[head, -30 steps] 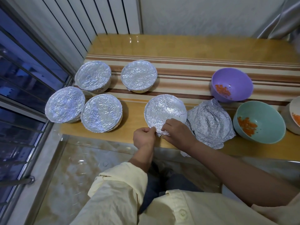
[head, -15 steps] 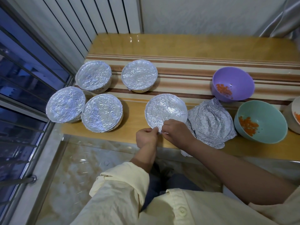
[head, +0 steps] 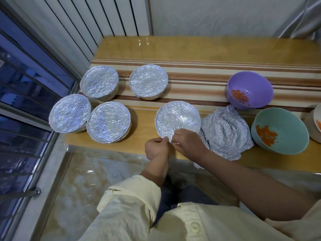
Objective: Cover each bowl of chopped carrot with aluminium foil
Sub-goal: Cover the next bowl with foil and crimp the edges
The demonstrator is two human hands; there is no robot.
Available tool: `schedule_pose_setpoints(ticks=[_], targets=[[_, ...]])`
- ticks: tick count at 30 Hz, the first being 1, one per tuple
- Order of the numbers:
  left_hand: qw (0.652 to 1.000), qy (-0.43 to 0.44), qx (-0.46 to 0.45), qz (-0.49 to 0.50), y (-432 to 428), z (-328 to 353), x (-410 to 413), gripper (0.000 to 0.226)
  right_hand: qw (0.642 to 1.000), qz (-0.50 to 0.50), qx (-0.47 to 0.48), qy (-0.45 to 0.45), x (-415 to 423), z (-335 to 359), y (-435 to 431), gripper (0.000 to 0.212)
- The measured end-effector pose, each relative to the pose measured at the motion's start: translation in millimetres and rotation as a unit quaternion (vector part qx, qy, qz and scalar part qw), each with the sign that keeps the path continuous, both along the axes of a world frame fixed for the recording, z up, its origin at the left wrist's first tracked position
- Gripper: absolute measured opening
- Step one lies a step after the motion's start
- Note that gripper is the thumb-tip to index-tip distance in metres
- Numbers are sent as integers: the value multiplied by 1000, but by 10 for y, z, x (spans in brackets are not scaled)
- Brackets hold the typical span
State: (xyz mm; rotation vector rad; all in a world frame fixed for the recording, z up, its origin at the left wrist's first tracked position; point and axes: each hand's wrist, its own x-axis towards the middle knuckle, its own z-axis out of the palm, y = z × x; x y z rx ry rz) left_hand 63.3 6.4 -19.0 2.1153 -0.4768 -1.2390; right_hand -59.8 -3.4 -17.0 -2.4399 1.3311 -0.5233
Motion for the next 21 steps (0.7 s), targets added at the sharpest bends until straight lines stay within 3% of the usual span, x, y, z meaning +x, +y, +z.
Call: schedule_pose_setpoints(ticks=[8,14,21], targets=[[999,-23,1,23,-76,21,-25,7,1000,-1,6,-10,-2,-22,-20,18],[1000,-14,-24,14,-86,-10,-36,33,999,-7,26,-32,10,-41,-10,9],[998,-32,11,-57,-36,-45,-71,31,999,-2,28,-33,-24,-42,-2,10]])
